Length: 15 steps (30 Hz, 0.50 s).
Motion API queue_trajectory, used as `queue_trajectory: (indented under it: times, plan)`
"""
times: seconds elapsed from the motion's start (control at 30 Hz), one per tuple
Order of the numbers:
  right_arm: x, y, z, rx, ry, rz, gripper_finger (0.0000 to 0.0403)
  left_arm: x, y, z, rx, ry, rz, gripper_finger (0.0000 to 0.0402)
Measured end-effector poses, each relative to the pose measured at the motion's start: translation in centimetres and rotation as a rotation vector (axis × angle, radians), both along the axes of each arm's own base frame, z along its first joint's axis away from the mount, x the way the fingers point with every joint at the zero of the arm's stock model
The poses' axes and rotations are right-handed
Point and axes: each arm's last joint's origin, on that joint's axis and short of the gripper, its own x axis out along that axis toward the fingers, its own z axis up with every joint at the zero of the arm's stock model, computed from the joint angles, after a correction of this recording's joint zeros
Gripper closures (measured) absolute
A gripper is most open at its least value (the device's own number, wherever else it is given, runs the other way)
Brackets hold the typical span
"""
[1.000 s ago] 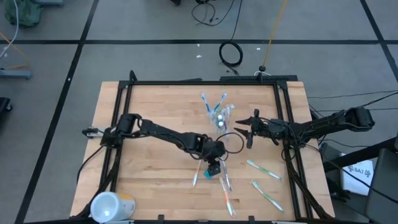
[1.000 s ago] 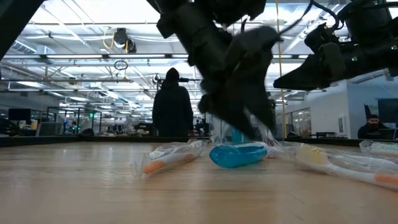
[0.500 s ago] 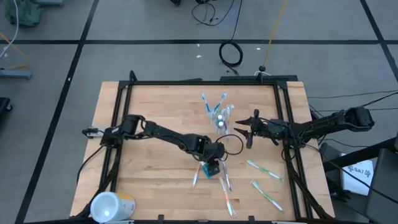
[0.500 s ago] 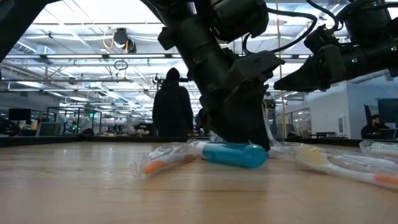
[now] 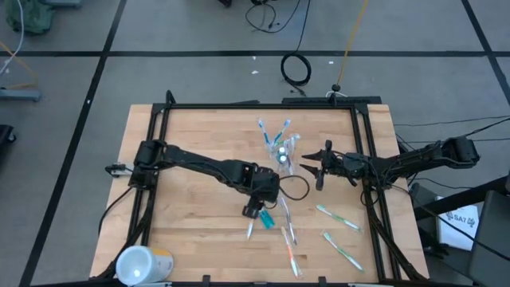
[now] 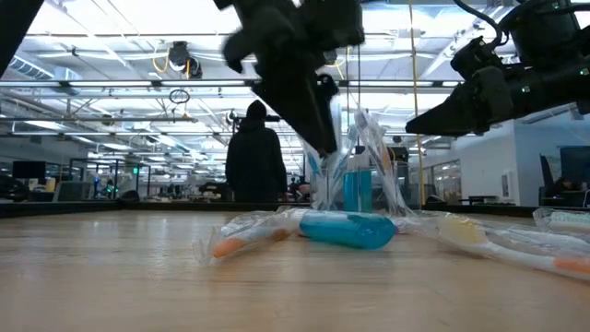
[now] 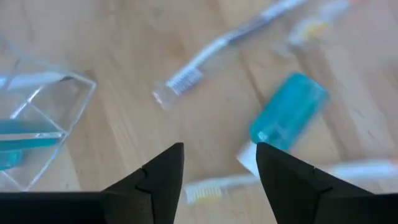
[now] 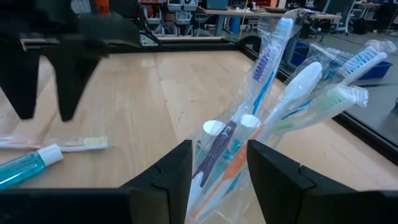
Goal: Pick & Place toothbrushing station
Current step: Put the blue mouthwash into the transparent organizer
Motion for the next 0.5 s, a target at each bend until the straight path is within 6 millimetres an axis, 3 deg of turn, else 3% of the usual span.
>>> queue_trajectory:
  times: [0.13, 0.5]
  plan:
    - [0.0, 0.0, 0.0, 0.0, -0.001, 0.0, 0.0259, -0.6, -0.6, 0.0, 0.03, 0.037, -0.07, 0.0193]
    - [0.0, 0.0, 0.0, 0.0, -0.001, 0.0, 0.0259, -0.2, -2.6, -4.5, 0.13, 0.148, -0.225, 0.0192]
